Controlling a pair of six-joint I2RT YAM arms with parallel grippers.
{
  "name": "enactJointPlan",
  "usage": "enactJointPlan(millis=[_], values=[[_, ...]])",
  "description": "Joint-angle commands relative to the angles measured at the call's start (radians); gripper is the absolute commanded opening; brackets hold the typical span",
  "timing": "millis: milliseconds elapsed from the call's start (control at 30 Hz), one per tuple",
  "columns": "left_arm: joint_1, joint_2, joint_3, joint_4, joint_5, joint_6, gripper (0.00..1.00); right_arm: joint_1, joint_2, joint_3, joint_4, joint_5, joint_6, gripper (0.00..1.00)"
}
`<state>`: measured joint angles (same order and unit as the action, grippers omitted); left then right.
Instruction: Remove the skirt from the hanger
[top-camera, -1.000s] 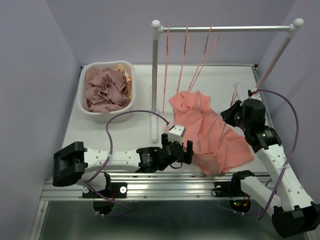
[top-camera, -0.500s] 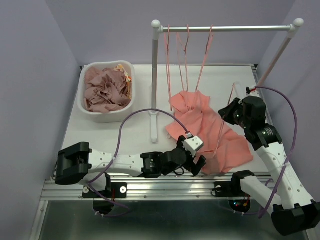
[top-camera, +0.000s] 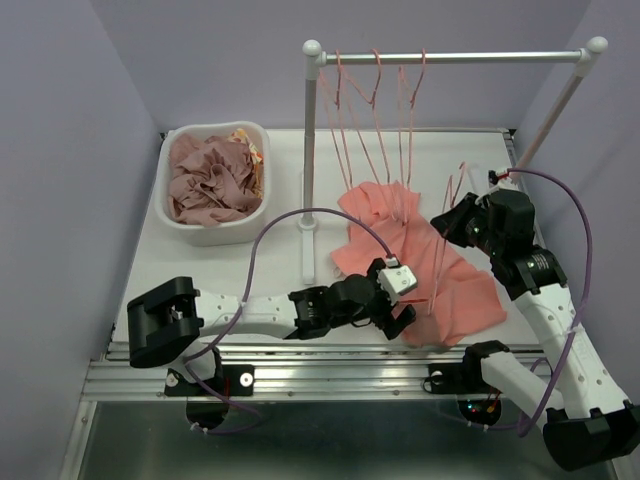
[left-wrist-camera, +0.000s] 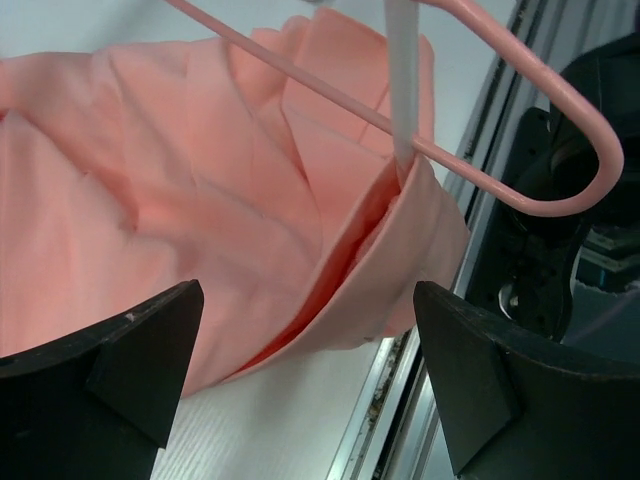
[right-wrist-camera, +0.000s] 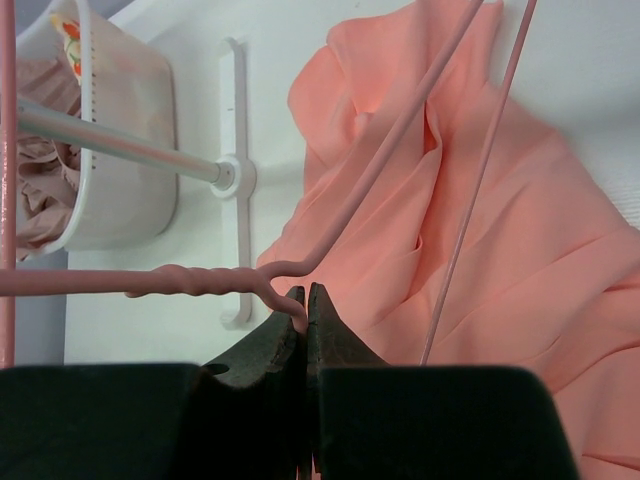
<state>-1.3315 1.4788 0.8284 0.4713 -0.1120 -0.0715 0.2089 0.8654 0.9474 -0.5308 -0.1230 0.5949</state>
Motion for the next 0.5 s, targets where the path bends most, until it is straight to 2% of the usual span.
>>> enactJointPlan(millis=[0, 67, 167, 200, 267, 300, 467], values=[[0.029, 0.043, 0.052, 0.052, 0.187, 0.053, 0.98, -0.005, -0.014, 0.065, 0.049, -0.029, -0.006, 0.01], [0.034, 0.051, 0.058, 0.05, 0.224, 0.061, 0.96, -0.005, -0.012, 0.073, 0.046, -0.026, -0.007, 0.01], [0.037, 0.052, 0.06, 0.05, 0.259, 0.062, 0.81, -0.005, -0.006, 0.074, 0.046, -0.024, -0.007, 0.01], [0.037, 0.054, 0.06, 0.052, 0.277, 0.058, 0.59, -0.005, -0.002, 0.071, 0.048, -0.021, -0.007, 0.01], [0.037, 0.066, 0.064, 0.053, 0.307, 0.056, 0.25, -0.005, 0.003, 0.065, 0.057, -0.015, -0.009, 0.01], [0.037, 0.069, 0.067, 0.053, 0.313, 0.047, 0.0, -0.005, 0.006, 0.062, 0.06, 0.002, -0.01, 0.01], [0.022, 0.068, 0.066, 0.081, 0.397, 0.012, 0.0, -0.005, 0.009, 0.008, 0.135, 0.066, -0.043, 0.01]])
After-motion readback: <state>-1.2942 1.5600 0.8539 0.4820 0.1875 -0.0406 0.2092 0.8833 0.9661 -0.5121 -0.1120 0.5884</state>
